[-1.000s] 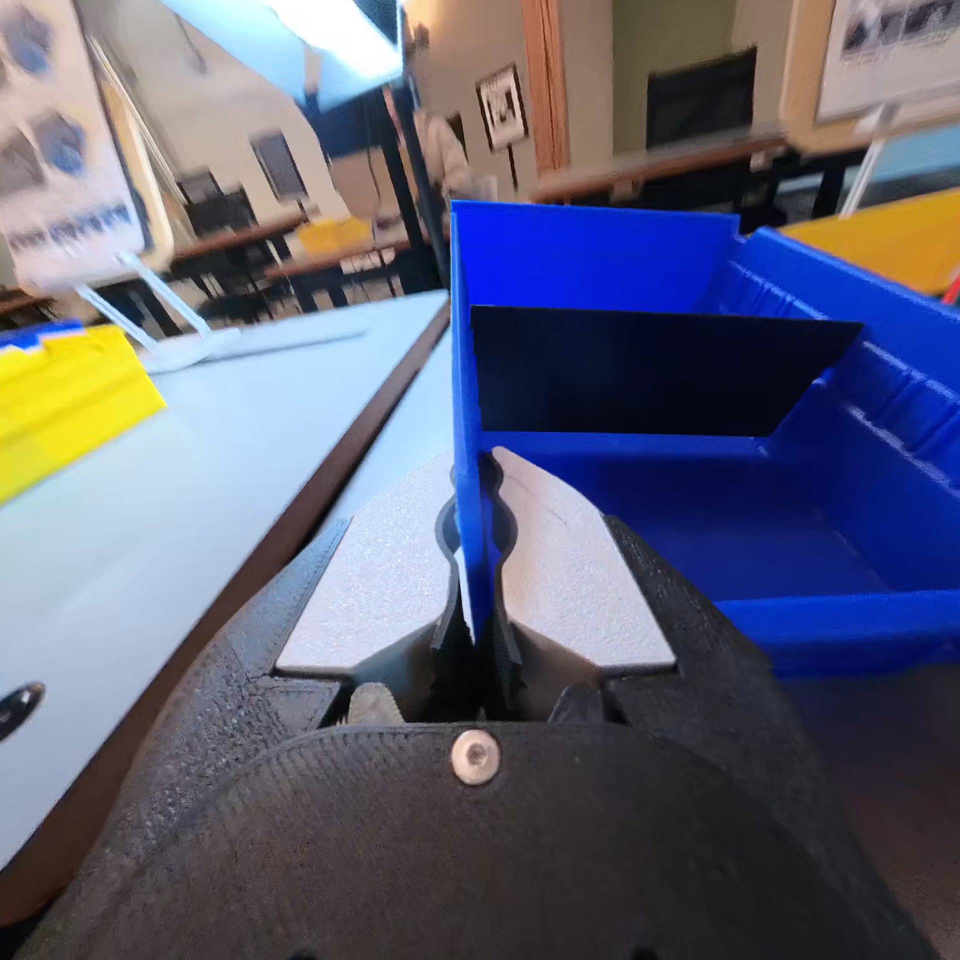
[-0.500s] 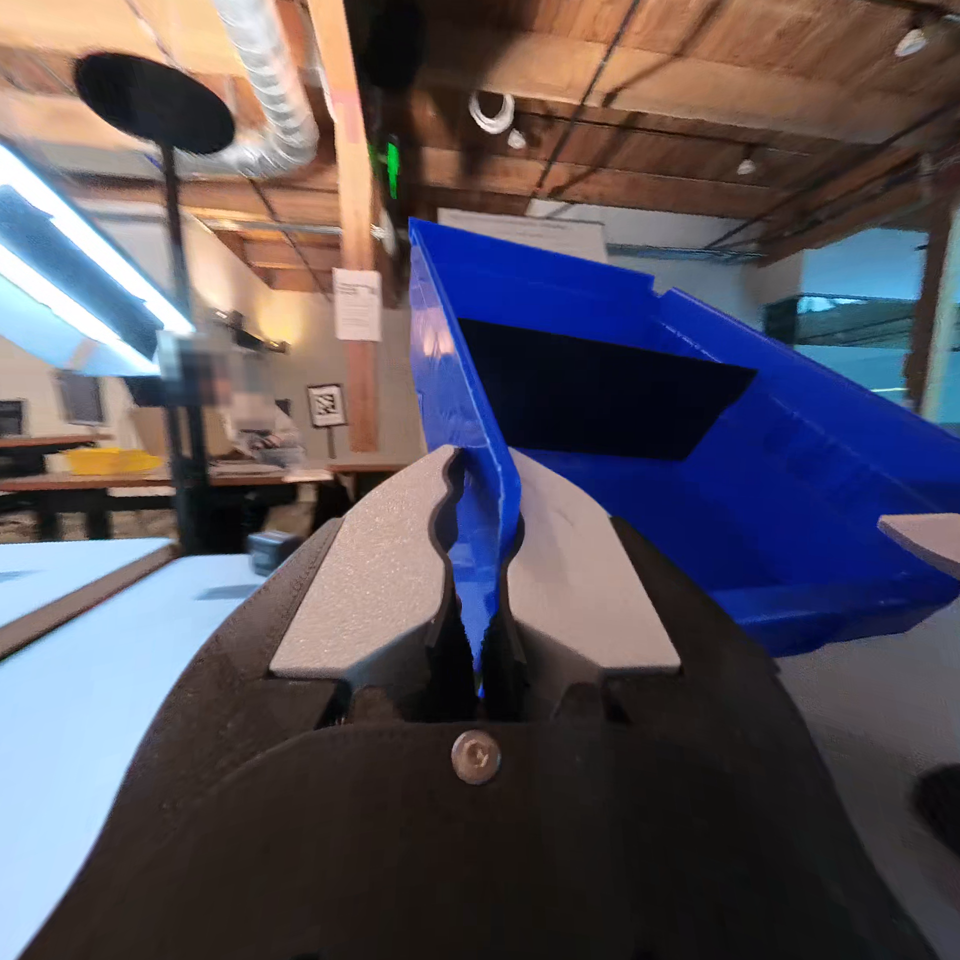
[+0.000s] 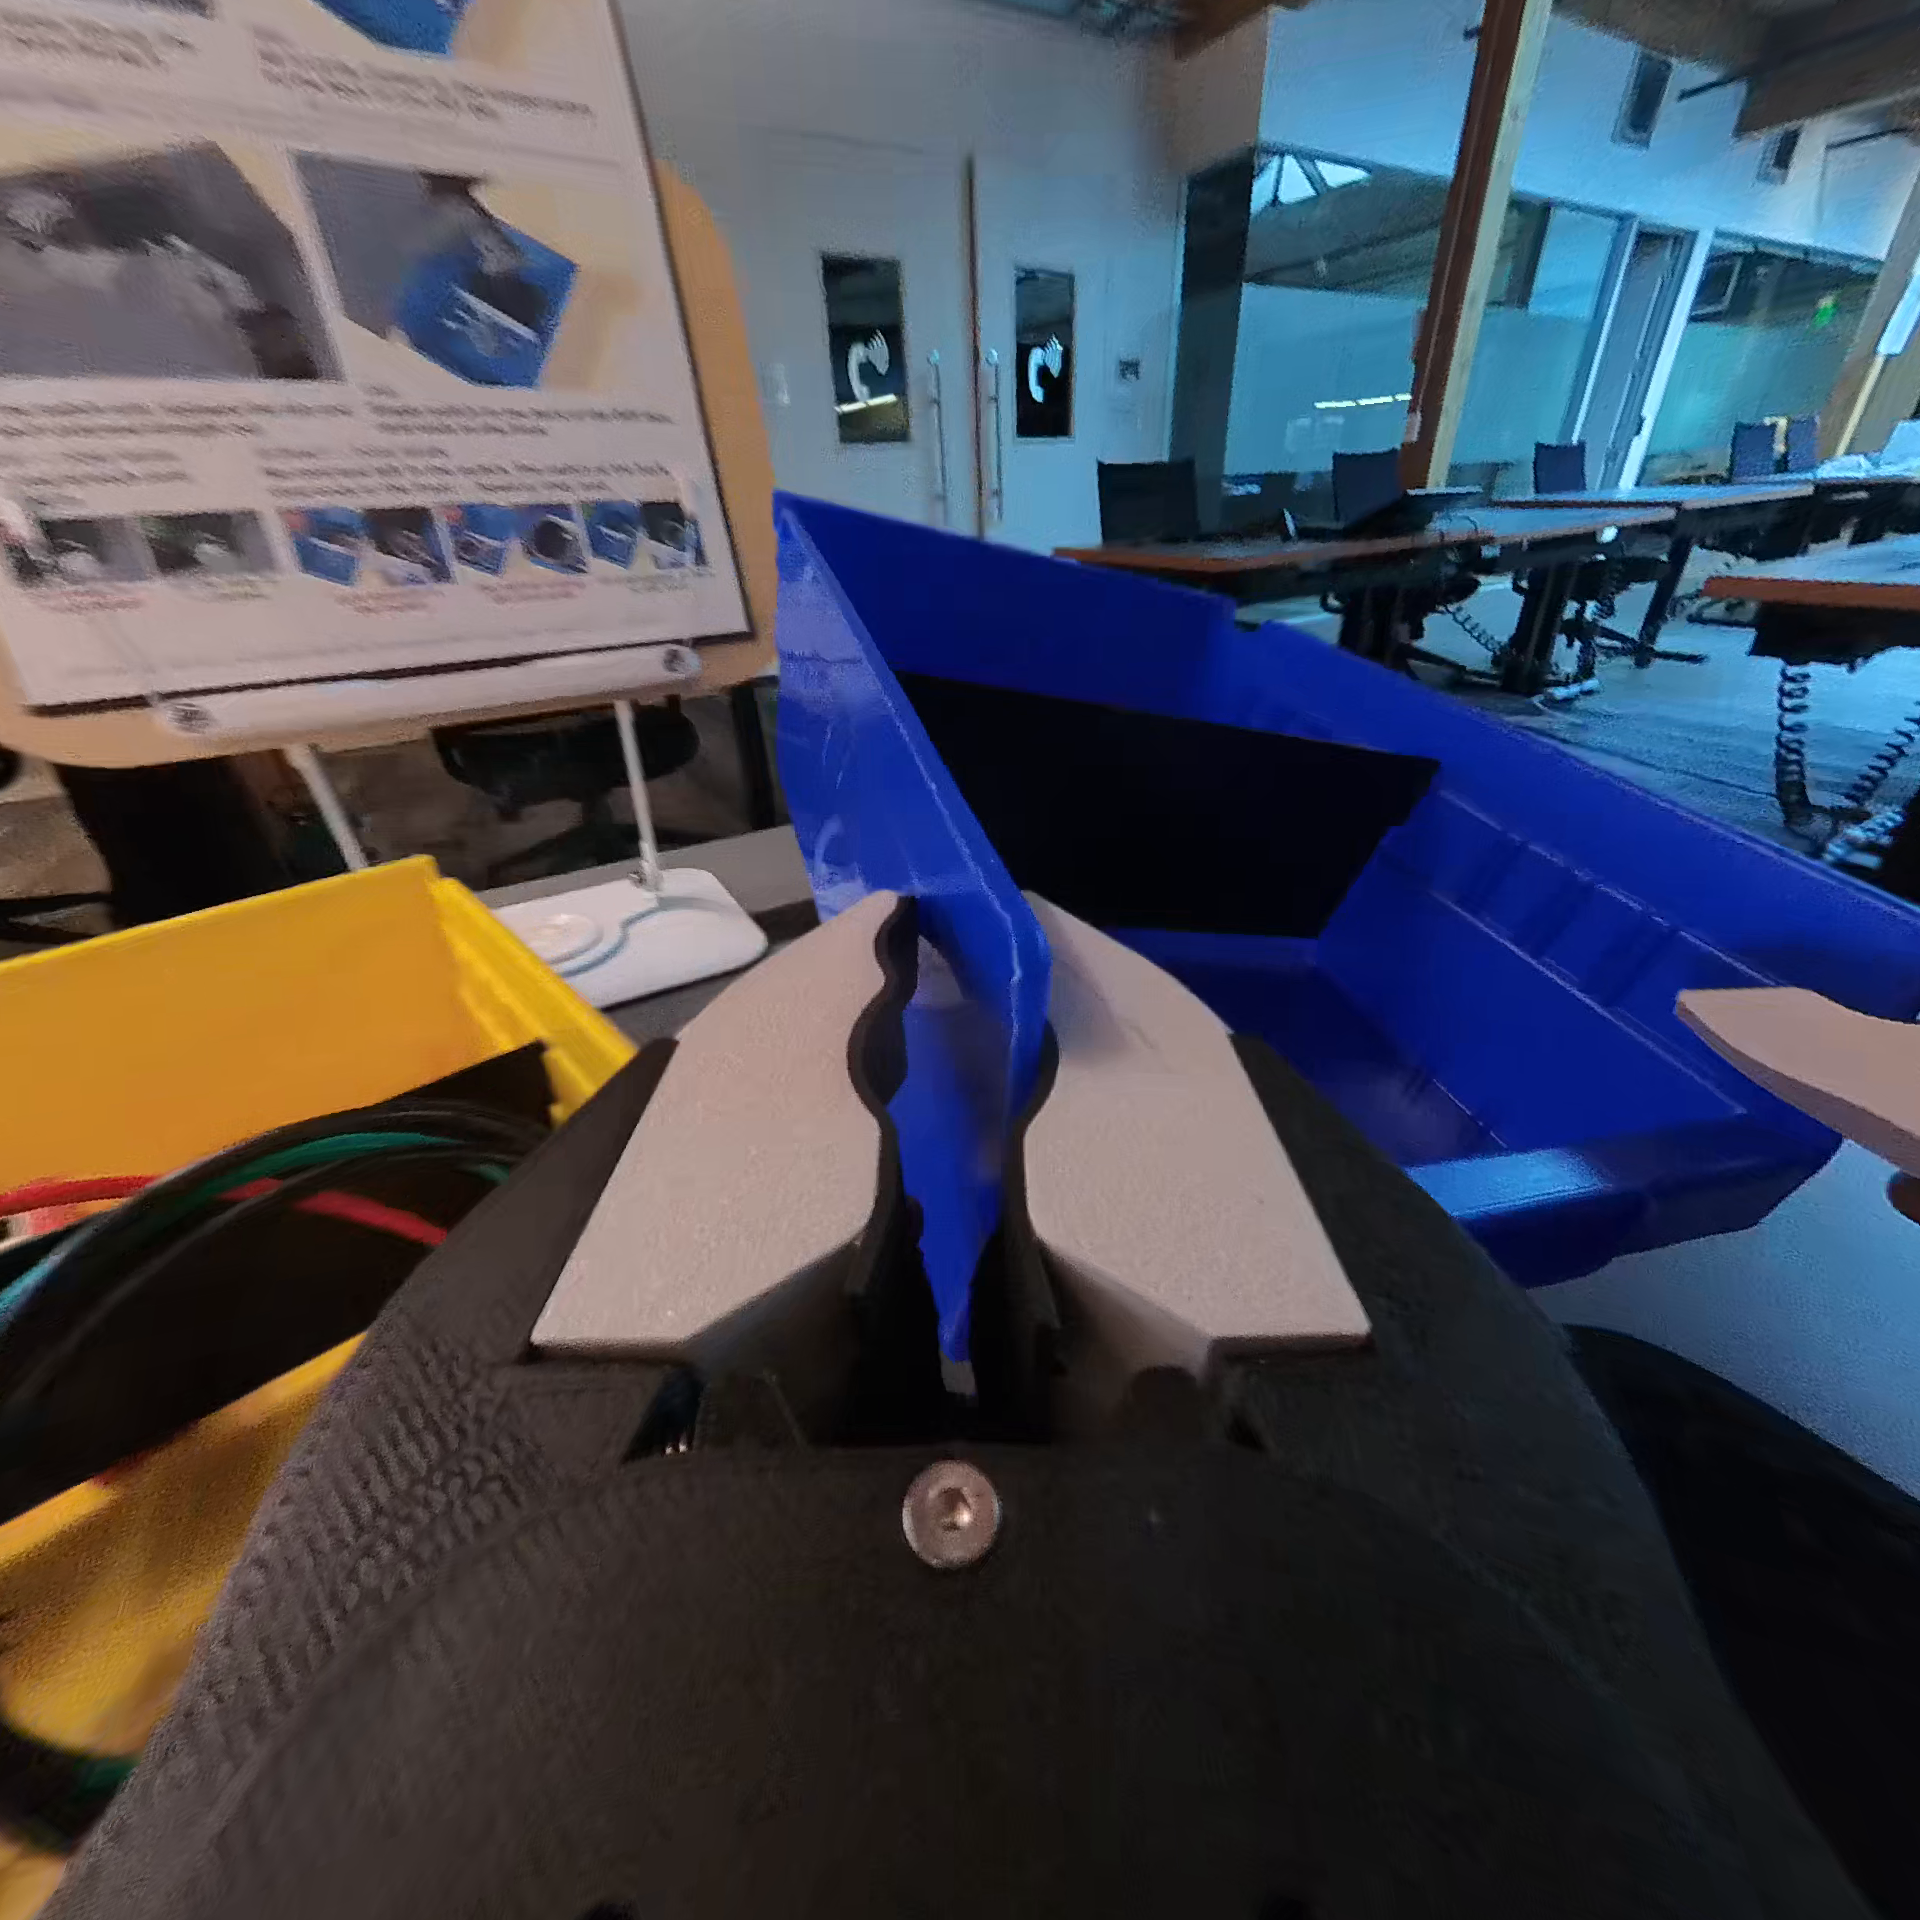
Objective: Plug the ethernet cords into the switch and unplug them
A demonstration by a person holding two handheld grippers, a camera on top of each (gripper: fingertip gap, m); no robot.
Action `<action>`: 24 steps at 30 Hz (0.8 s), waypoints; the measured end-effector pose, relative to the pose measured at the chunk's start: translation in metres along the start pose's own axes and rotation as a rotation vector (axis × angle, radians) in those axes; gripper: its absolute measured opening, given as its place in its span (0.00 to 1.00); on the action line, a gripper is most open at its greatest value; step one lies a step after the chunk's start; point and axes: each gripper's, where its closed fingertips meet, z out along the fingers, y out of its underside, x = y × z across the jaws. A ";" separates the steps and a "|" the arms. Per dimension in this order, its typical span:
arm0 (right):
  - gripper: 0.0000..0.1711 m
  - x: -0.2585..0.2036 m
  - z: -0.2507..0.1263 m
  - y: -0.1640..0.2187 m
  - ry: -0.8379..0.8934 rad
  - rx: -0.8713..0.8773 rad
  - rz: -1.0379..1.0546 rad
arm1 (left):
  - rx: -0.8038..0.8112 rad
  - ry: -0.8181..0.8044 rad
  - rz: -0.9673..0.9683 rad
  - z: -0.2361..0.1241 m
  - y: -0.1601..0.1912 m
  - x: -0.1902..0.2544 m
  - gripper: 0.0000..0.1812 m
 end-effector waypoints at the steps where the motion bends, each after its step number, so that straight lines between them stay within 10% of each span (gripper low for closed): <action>1: 0.10 0.004 0.003 0.010 0.009 -0.029 0.011 | -0.013 0.014 0.004 0.006 0.005 0.006 0.09; 10: 0.09 0.016 0.015 0.050 -0.008 -0.153 0.070 | -0.267 0.170 -0.049 0.029 0.064 0.028 0.17; 17: 0.33 0.003 -0.007 0.007 -0.157 -0.026 -0.045 | -0.342 0.219 0.262 -0.044 0.031 -0.016 0.35; 24: 0.38 -0.102 0.002 0.006 -0.523 -0.185 -0.452 | -0.774 0.231 0.501 -0.099 0.118 -0.083 0.31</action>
